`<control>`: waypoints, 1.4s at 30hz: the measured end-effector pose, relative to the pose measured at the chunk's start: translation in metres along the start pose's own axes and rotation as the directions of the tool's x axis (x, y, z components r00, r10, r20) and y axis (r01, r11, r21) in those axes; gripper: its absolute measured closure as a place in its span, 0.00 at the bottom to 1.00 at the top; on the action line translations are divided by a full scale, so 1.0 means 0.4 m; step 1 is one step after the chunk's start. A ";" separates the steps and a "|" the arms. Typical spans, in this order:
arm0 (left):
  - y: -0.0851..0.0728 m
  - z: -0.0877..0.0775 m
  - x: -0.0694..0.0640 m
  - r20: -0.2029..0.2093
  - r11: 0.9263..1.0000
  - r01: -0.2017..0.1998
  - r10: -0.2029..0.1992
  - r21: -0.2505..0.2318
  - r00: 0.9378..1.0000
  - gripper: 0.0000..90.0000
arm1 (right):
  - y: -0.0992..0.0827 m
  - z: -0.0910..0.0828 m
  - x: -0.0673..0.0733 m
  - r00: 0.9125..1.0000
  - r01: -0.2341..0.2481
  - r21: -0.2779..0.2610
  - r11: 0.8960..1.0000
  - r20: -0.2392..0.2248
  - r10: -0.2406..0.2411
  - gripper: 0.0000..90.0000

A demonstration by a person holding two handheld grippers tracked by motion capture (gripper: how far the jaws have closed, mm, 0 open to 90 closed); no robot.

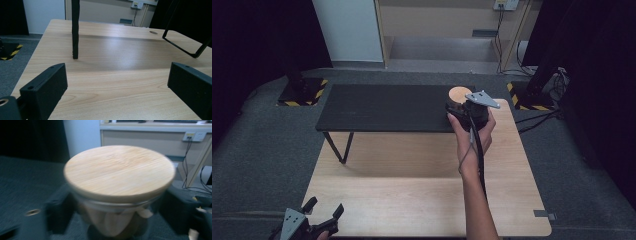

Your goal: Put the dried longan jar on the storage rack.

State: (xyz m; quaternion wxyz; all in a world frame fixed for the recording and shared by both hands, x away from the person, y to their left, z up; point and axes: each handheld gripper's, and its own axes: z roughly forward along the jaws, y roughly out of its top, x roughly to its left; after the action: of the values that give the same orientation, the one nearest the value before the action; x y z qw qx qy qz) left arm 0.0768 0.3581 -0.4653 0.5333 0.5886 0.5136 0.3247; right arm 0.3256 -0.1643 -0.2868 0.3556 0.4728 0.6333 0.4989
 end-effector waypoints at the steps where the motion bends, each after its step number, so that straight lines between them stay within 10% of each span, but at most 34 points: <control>1: 0.000 0.000 0.000 0.000 1.000 0.001 -0.001 -0.001 1.000 0.01 | -0.002 0.002 0.000 1.000 0.001 -0.004 1.000 0.007 -0.001 0.12; 42: 0.003 -0.018 -0.002 -0.001 1.000 -0.003 0.003 -0.019 1.000 0.02 | -0.018 -0.042 0.031 0.998 0.053 -0.027 0.998 0.018 -0.052 0.01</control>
State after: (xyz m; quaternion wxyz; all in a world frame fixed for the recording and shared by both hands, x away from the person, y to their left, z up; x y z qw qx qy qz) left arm 0.0704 0.3595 -0.4623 0.5381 0.5841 0.5099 0.3304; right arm 0.3047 -0.1576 -0.2893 0.3807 0.4554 0.6355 0.4938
